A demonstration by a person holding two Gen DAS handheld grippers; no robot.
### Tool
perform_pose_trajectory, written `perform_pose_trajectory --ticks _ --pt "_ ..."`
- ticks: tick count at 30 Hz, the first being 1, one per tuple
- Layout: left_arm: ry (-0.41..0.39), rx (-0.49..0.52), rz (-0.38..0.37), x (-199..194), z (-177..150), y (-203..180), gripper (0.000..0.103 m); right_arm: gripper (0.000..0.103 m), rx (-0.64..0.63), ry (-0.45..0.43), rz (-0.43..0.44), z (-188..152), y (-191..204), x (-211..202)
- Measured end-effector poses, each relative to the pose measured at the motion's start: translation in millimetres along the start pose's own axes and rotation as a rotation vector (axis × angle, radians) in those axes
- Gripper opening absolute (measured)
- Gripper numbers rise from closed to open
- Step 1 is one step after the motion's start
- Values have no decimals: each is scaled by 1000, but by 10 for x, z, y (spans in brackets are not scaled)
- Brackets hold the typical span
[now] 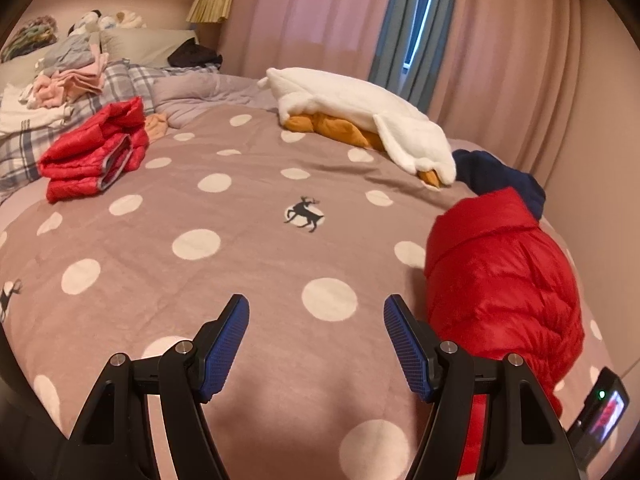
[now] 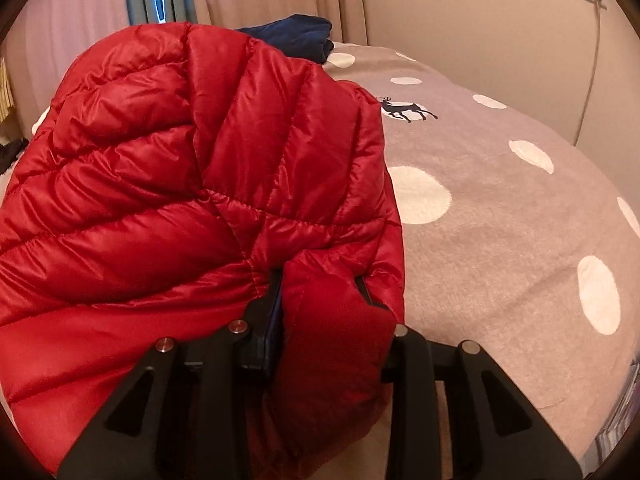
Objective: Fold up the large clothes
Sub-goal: 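Grasp the red jacket bundle's edge with the right tool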
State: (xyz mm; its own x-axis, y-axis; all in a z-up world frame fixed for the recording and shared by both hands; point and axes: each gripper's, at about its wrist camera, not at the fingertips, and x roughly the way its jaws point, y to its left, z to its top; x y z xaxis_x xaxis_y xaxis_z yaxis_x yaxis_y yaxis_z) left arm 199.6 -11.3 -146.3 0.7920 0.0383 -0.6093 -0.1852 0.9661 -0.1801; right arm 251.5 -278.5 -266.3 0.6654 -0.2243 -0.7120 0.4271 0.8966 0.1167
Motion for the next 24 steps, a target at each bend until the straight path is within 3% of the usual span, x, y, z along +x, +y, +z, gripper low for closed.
perform_pose_trajectory --ticks 5,9,13,18,24 --pt "-2 0 -12 2 -10 -7 69 33 28 5 63 15 4 -18" --pt "-2 3 -10 36 -20 -38 69 34 27 30 229 -21 105 -132" --pt "27 12 -14 110 -63 -78 69 34 -79 -15 141 -70 309 -166" --pt "29 46 -5 141 -107 -140 69 33 -26 13 177 -52 193 -36" --pt "34 69 -7 123 -134 -198 69 35 -92 0 150 15 246 -59"
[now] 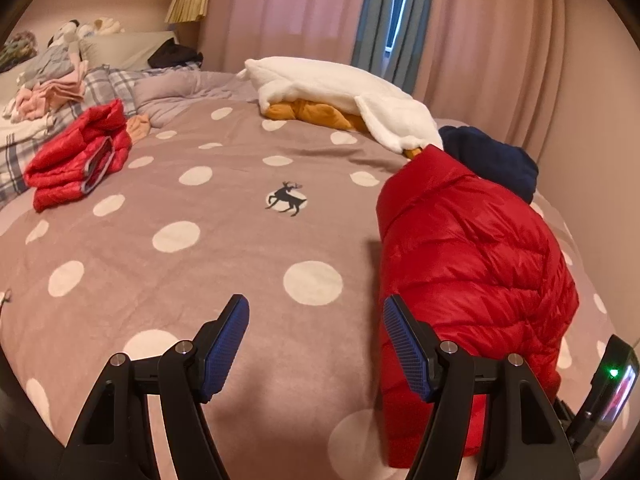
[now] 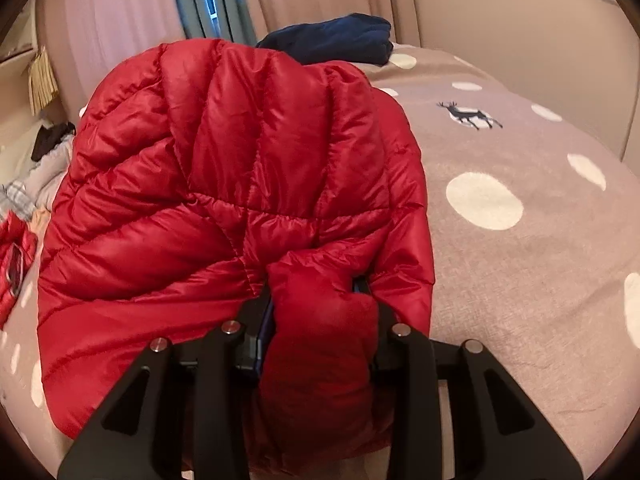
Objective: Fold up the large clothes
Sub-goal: 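Grasp the red jacket bundle's edge with the right tool, then grasp the bundle with the left tool while the right tool holds it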
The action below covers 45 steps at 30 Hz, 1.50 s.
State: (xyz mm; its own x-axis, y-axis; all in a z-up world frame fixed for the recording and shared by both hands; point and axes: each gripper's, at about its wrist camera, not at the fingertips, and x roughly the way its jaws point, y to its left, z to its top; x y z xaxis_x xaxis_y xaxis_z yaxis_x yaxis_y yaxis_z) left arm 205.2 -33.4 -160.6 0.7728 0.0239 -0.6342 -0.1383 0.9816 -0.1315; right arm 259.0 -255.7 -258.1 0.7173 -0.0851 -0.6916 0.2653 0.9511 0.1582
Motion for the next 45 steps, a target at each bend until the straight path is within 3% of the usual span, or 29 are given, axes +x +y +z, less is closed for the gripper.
perform_pose_trajectory --ticks 6,8,10,13,15,17,20,22,24,27,30,32,34,38,39,41,45 --pt "20 13 -1 40 -13 -17 69 42 60 -18 29 -45 -81 -154" --pt "39 17 1 90 -20 -11 69 49 101 -10 25 -7 -152 -213" --pt "53 10 1 129 -25 -4 69 63 127 -21 8 36 -213 -301" --pt "54 -2 -2 142 -21 0 69 81 144 -120 -36 108 -301 -511" --pt "42 0 -10 136 -24 -16 69 87 173 -204 -46 113 -365 -676" --pt "22 16 -28 137 -43 -63 69 87 203 -248 -25 109 -404 -753" --pt "8 57 -98 198 -109 -181 69 78 204 -299 10 115 -382 -858" --pt "19 82 -137 263 -157 -277 69 61 187 -352 23 115 -331 -966" --pt "10 96 -144 324 -171 -370 69 54 147 -403 22 211 -251 -1017" --pt "-18 134 -155 317 -5 -481 68 35 64 -367 79 498 -121 -934" --pt "-96 161 -182 238 161 -517 68 35 37 -366 99 702 -52 -799" --pt "-156 191 -123 308 230 -583 68 35 34 -340 81 766 -39 -631" --pt "-133 211 -68 516 246 -641 68 35 42 -290 58 786 -45 -434" --pt "-131 177 -43 889 75 -682 68 36 63 -182 51 776 -90 20" --pt "-144 191 -43 918 22 -706 68 41 36 -161 11 755 -55 146" --pt "-169 219 -46 997 -57 -778 68 41 -19 -138 -36 692 19 326" --pt "-104 172 -113 1145 -19 -708 68 40 7 -103 -22 655 -45 529"
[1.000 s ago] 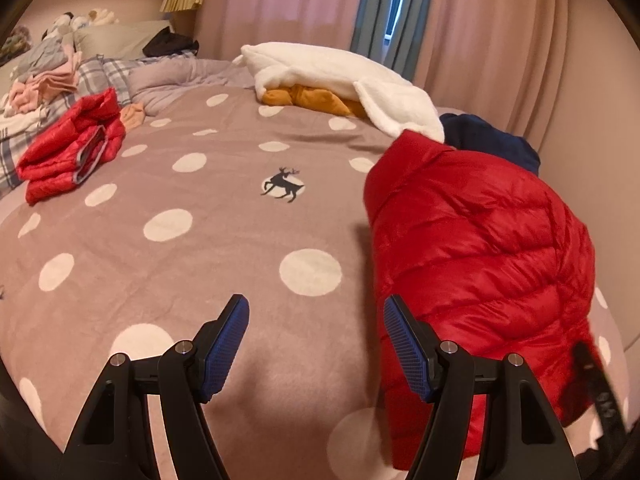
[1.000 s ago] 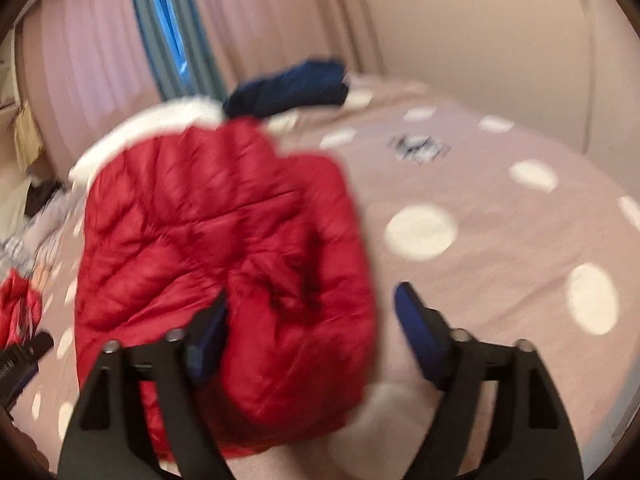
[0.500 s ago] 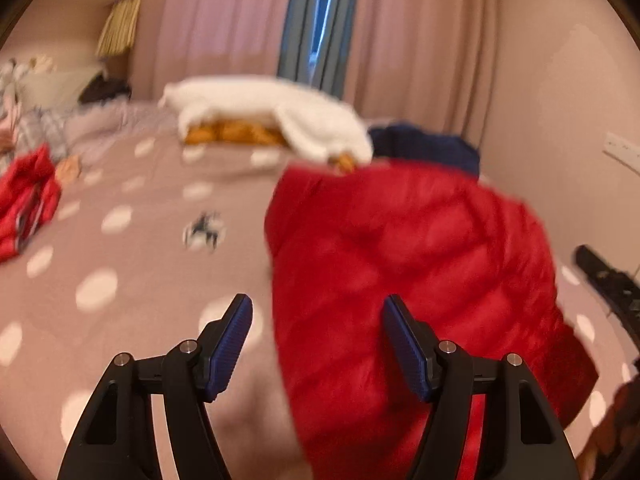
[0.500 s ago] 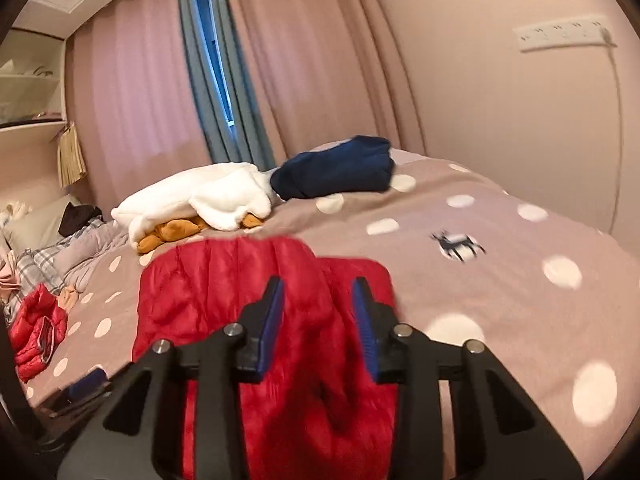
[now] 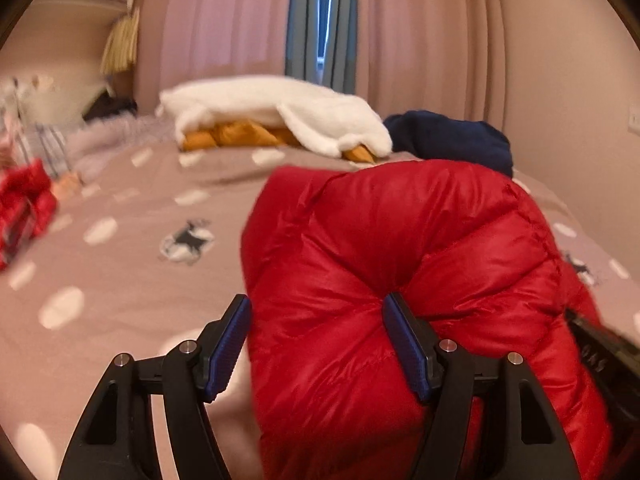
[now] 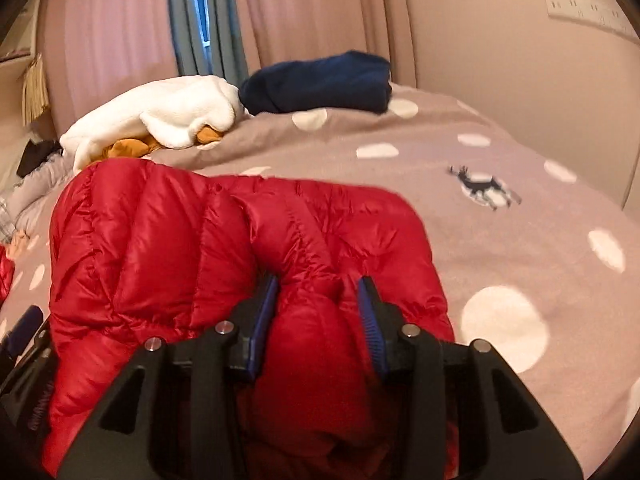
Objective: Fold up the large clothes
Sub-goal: 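Grasp the bundle with the left tool while the right tool holds it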
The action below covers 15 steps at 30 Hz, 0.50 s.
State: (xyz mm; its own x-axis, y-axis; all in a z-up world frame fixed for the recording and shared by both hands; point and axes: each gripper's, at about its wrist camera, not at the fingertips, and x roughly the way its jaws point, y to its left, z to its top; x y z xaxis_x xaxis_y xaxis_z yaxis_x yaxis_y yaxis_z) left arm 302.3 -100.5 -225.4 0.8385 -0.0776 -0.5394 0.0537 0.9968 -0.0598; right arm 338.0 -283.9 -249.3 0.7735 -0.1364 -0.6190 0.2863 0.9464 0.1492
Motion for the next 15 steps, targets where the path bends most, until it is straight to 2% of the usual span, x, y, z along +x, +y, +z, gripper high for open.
perform_pose_trajectory --ticks 3,15 --pt "16 -8 -17 38 -2 7 68 40 11 11 13 -7 -36 32" --pt "26 -23 -34 52 2 28 69 43 -5 -3 -25 -3 19 -35"
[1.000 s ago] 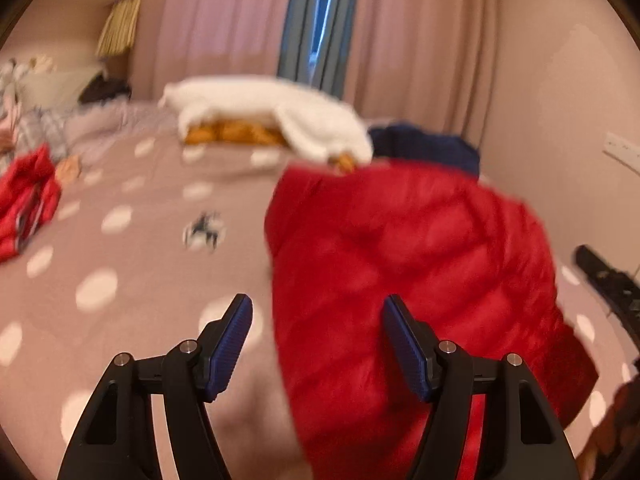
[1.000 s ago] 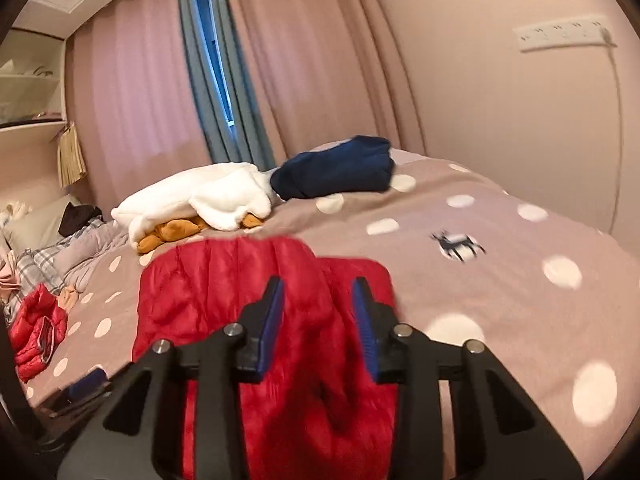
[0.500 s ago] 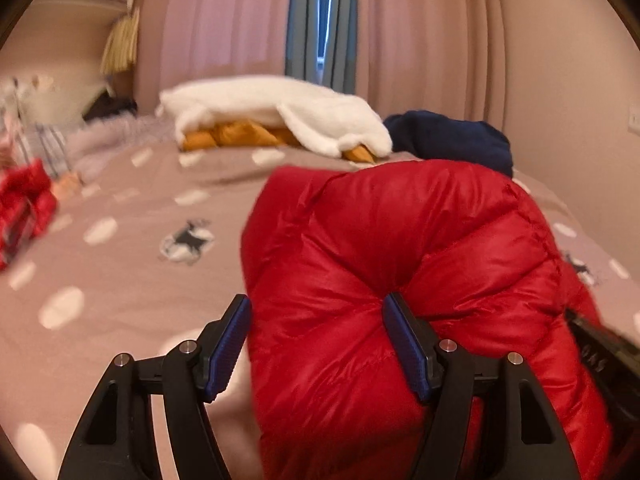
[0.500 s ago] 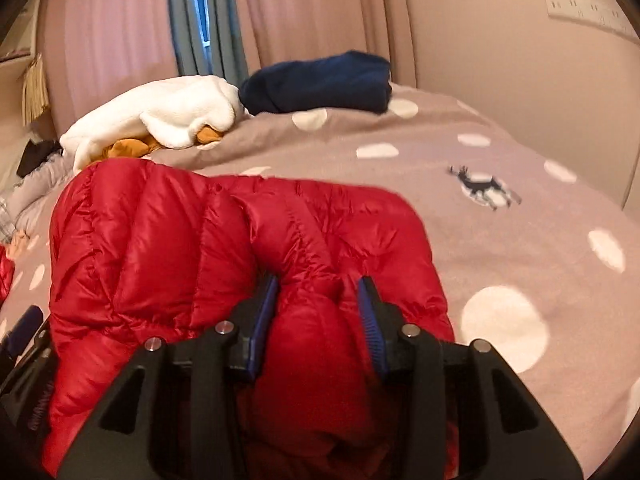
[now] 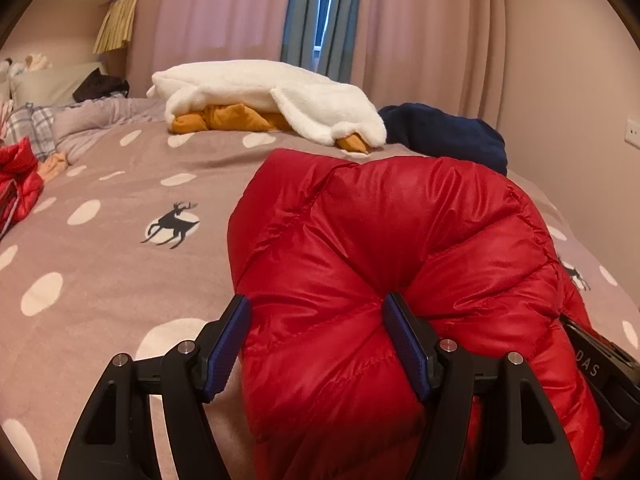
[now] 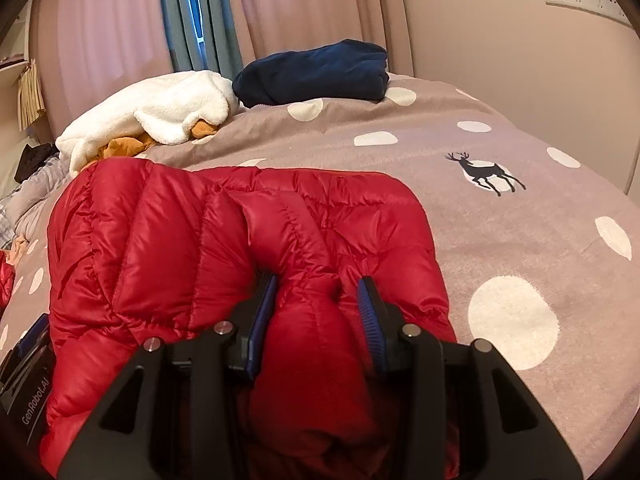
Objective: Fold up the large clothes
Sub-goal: 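Grasp the bundle with the left tool while the right tool holds it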
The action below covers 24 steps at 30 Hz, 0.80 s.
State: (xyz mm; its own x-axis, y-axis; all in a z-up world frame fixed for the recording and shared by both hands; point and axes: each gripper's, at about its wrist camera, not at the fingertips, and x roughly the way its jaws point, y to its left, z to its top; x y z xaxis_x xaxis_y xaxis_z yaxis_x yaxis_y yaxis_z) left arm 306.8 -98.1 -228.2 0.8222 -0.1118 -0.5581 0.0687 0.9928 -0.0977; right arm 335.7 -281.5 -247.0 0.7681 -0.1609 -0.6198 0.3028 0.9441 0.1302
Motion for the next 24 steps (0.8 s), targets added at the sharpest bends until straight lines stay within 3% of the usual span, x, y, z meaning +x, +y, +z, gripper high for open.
perform_pose_trajectory --ticks 2,4,7,10,12,15,18,21,24 --pt "0 -7 10 -5 10 14 72 47 -2 -7 -20 7 10 -27" --pt "0 -14 32 -52 22 30 76 57 4 -15 -27 16 -12 -87" --pt "33 -50 -23 -134 93 170 77 68 93 31 58 100 -184 -215" --pt "132 -258 -158 -202 190 543 77 77 243 37 240 174 -456 -415" --pt "137 -448 -294 -323 189 883 77 89 310 18 308 169 -607 -529" --pt "114 -565 -381 -467 176 1160 89 97 395 42 369 128 -841 -596" --pt "121 -520 -429 -516 201 1231 98 101 488 119 466 30 -1010 -485" --pt "223 -475 -465 -363 128 1170 98 103 621 207 555 -126 -1115 -339" --pt "351 -530 -518 -38 -42 1058 98 103 735 302 634 -278 -1105 -144"
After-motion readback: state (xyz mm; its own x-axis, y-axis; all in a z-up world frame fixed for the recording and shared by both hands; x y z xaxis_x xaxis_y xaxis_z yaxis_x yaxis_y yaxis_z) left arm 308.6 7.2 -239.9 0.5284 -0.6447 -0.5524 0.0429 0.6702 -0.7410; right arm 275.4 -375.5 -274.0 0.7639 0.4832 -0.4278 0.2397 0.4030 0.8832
